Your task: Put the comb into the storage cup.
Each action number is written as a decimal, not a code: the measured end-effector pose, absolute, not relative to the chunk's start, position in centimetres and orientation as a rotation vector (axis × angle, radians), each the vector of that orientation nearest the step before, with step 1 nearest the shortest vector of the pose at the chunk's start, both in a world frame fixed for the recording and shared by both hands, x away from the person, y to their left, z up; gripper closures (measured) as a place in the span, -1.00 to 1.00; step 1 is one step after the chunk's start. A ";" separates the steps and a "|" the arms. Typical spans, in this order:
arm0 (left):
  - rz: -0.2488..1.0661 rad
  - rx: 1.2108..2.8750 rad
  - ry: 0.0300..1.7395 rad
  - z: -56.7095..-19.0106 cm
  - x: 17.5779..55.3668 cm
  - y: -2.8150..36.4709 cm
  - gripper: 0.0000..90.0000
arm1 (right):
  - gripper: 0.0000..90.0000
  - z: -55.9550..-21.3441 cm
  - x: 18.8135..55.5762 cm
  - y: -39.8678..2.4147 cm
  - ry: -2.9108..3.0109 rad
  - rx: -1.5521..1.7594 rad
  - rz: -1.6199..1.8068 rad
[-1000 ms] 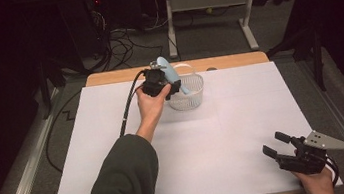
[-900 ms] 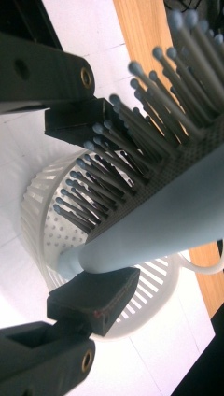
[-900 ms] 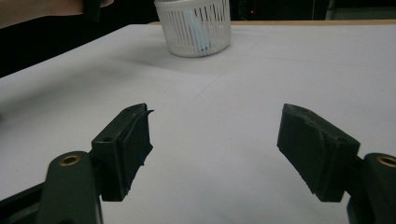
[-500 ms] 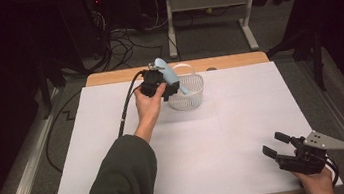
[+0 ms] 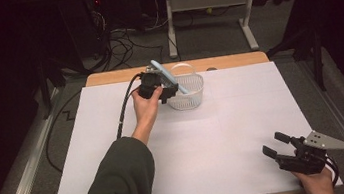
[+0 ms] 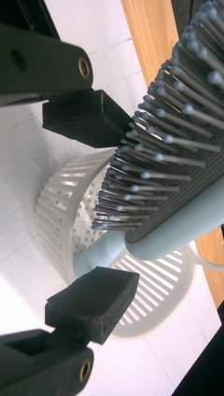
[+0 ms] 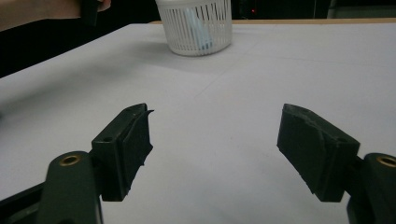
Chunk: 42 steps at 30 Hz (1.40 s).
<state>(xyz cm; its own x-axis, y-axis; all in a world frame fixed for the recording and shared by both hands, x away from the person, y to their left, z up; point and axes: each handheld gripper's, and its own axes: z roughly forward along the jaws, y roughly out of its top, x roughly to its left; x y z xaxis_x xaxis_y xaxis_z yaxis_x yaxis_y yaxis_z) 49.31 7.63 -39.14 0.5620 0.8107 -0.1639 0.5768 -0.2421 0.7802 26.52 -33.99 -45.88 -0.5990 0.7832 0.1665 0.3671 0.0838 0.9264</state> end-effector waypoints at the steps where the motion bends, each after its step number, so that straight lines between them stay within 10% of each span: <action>1: 0.346 1.943 1.119 -39.2 49.3 7.6 -0.33 | -0.41 -45.9 26.5 -34.0 1.996 1.136 1.524; 42: 0.363 1.950 1.093 -40.0 48.1 8.9 -0.37 | -0.41 -45.9 26.5 -33.9 1.999 1.138 1.518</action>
